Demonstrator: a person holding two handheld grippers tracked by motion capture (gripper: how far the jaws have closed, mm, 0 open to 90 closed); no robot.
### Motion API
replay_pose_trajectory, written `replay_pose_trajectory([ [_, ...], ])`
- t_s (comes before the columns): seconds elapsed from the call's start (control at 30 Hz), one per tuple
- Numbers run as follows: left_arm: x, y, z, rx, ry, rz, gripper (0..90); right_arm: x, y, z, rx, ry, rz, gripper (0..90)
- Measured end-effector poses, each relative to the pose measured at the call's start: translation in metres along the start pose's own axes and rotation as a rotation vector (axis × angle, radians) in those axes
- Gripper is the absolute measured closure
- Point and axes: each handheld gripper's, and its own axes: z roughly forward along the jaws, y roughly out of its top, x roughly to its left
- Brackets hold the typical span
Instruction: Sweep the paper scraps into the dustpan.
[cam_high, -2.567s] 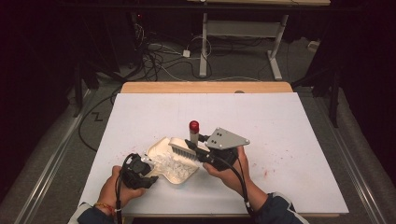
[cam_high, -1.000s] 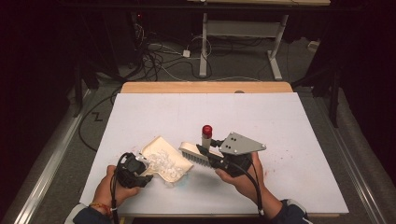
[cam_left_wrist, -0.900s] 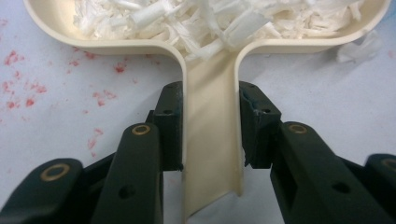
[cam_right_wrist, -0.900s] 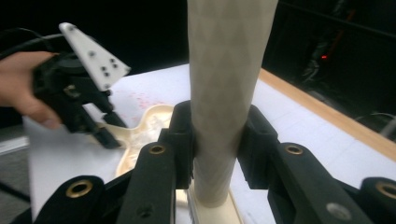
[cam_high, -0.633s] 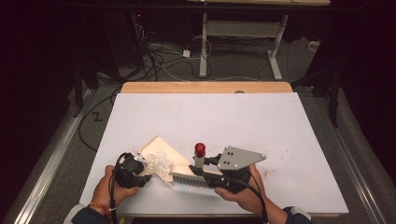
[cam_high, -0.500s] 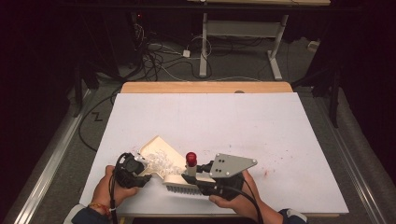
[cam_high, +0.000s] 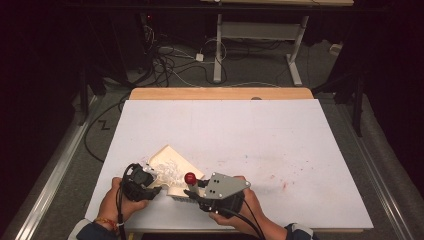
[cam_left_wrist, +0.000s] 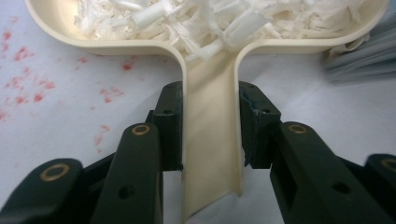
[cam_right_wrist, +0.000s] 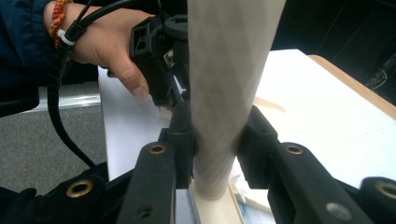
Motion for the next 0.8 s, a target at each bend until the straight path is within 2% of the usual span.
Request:
replay_pose_trajectory([
  [0.17, 0.006, -0.005, -0.004, -0.021, 0.004, -0.031, 63.0, -0.007, -0.002, -0.006, 0.016, -0.032, 0.006, 70.7],
  [0.4, 0.015, -0.013, -0.009, -0.023, 0.01, -0.061, 63.0, -0.019, -0.007, -0.015, 0.037, -0.082, 0.015, 70.7],
  [0.53, 0.015, -0.017, -0.01, -0.017, 0.007, -0.057, 63.1, -0.027, -0.01, -0.02, 0.048, -0.096, 0.026, 70.6],
  [0.8, 0.011, -0.022, -0.014, -0.006, 0.011, -0.028, 63.1, -0.046, -0.015, -0.025, 0.052, -0.157, 0.062, 70.7],
])
